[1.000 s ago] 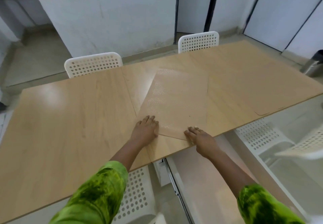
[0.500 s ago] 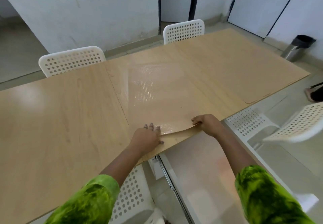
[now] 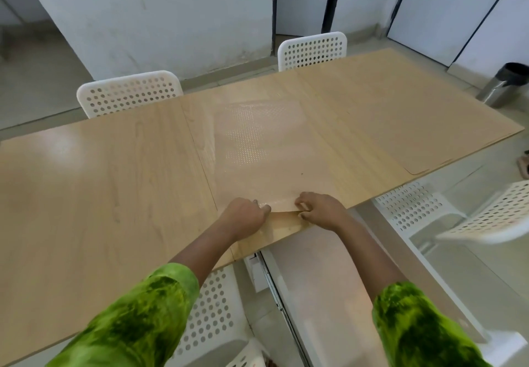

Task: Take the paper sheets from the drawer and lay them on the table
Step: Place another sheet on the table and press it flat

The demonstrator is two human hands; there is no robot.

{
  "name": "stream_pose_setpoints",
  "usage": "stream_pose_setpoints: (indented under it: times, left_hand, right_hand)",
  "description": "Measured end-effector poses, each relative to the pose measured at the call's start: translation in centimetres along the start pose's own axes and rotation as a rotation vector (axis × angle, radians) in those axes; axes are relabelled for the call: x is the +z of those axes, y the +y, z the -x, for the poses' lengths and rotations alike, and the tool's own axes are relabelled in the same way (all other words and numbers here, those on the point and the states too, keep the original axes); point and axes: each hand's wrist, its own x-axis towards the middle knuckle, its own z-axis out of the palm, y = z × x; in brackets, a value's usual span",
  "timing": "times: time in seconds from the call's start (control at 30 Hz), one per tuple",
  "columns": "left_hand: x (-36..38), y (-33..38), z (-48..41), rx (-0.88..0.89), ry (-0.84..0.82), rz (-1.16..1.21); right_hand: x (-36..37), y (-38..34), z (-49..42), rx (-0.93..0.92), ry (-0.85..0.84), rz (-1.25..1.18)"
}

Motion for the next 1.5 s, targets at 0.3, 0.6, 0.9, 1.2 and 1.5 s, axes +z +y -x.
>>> stream_pose_setpoints:
  times: [0.3, 0.6, 0.9, 1.2, 1.5]
  left_hand:
    - [-0.5, 1.6, 1.3, -0.465, 0.738, 0.372]
    - [-8.5, 5.6, 2.0, -1.022, 0.649, 2.403]
    - [-7.1, 2.0, 1.0, -1.095, 0.639, 2.332]
    - [-2.8, -7.5, 17.4, -0.555, 0.867, 2.295]
    - [2.8, -14.9, 33.3, -0.623, 0.9, 2.314]
  right_hand:
    - [-0.2, -1.2, -0.2, 0.01, 0.388, 0.007]
    - [0.0, -3.7, 1.5, -0.031, 0.768, 0.044]
    - [-2.0, -6.0, 3.8, -0.143, 0.28, -0.306]
    - [-4.3, -9.6, -0.2, -0.015, 0.096, -0.284]
    - [-0.4, -15.4, -1.9, 0.223, 0.159, -0.448]
